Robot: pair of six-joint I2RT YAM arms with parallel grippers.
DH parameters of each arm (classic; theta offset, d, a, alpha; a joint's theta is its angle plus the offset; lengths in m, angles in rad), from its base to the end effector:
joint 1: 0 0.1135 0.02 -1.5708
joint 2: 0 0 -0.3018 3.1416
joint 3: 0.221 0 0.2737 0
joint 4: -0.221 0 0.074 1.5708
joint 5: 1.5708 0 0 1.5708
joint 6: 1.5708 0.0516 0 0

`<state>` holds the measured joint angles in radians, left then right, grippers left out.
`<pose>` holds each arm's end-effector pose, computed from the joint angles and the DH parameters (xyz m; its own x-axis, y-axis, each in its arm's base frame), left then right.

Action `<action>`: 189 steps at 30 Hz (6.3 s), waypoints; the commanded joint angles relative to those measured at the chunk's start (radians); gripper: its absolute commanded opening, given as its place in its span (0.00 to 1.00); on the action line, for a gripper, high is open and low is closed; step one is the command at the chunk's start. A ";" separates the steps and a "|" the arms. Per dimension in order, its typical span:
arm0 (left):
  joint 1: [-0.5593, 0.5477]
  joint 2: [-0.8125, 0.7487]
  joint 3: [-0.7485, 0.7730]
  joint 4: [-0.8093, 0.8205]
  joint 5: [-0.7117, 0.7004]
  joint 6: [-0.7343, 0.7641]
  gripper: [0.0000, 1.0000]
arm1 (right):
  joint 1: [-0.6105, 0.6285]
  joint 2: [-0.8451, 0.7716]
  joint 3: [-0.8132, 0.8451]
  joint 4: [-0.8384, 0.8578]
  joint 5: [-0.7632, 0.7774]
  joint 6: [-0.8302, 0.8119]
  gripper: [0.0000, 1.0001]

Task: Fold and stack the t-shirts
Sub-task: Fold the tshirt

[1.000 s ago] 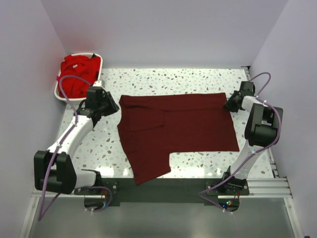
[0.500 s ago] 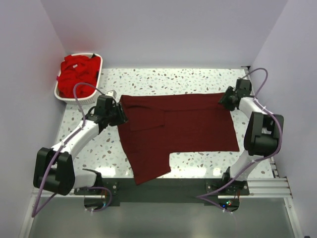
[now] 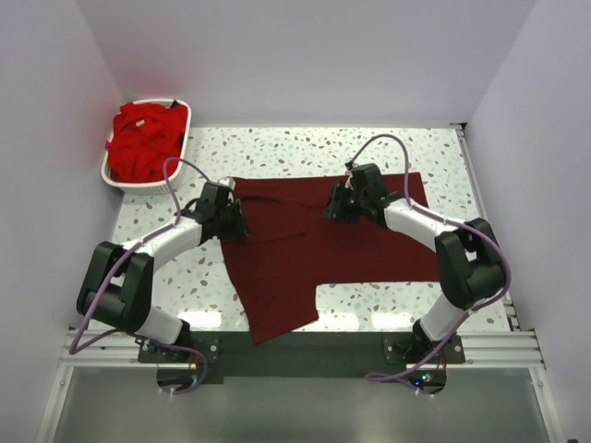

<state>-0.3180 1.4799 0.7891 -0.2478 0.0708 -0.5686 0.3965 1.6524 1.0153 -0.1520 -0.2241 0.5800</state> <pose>0.2941 -0.1006 0.1889 -0.8350 -0.2906 -0.4672 -0.1163 0.9232 -0.3663 0.3484 0.1583 0.2154 -0.8331 0.2305 -0.5028 -0.0770 0.8519 0.5180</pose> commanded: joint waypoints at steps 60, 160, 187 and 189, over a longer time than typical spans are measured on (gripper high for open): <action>-0.041 -0.171 -0.011 -0.047 0.043 -0.126 0.03 | 0.162 0.181 0.166 -0.015 -0.038 0.000 0.00; 0.130 0.317 0.608 -0.105 -0.184 0.050 0.84 | -0.501 0.182 0.507 -0.449 0.106 -0.141 0.81; -0.036 -0.189 -0.174 -0.104 -0.189 -0.132 0.53 | -0.212 -0.528 -0.182 -0.595 0.292 -0.201 0.82; -0.036 -0.170 -0.180 -0.088 -0.195 -0.131 0.51 | -0.212 -0.523 -0.176 -0.592 0.293 -0.203 0.82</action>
<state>-0.3496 1.2873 0.6231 -0.4141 -0.1181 -0.6811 0.1795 1.1427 0.8299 -0.7490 0.0414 0.3973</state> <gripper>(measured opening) 0.519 0.820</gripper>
